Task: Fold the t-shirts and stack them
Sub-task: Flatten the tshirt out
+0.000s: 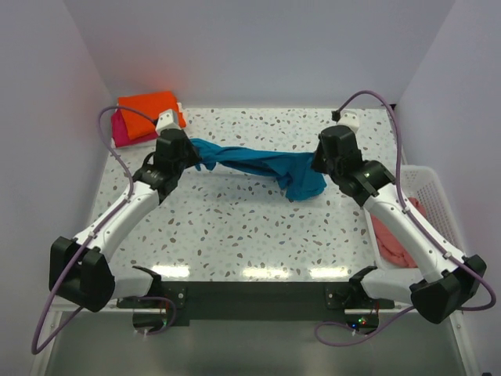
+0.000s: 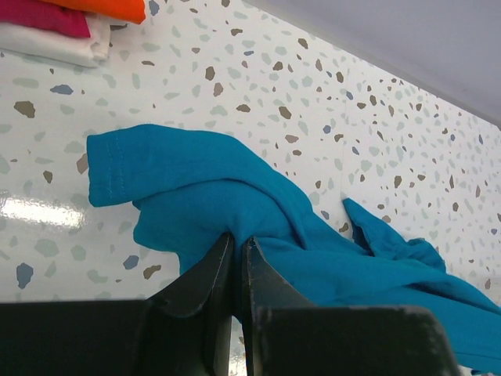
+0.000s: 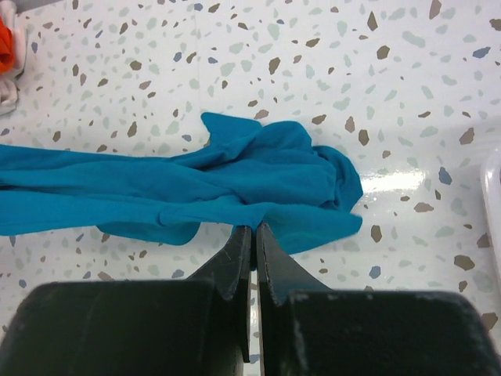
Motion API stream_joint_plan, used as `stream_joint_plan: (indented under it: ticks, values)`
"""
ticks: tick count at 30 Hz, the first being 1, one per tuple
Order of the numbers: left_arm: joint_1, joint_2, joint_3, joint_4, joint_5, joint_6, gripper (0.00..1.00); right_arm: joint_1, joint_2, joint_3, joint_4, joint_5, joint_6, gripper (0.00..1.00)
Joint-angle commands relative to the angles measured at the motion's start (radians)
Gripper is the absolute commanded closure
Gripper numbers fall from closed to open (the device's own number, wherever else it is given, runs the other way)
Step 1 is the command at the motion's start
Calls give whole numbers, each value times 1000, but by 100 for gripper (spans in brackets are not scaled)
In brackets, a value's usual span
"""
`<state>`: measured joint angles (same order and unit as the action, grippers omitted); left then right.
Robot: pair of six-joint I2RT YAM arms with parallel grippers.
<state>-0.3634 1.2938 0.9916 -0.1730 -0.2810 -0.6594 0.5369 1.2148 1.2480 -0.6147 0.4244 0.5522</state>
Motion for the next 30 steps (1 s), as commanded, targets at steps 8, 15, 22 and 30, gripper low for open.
stream_joint_plan:
  ticks: [8, 15, 22, 30]
  values:
    - [26, -65, 51, -17, -43, 49, 100, -54, -54, 74, -8, -2, -51, 100]
    - [44, -74, 35, -33, -34, 57, 100, -83, -21, 90, 3, -45, -69, 100]
    - [46, -61, -79, 0, 48, 9, 91, -87, 48, 36, 44, -92, -71, 100]
    - [52, 1, -105, 27, 94, -9, 47, -158, 158, 22, 81, -148, -81, 100]
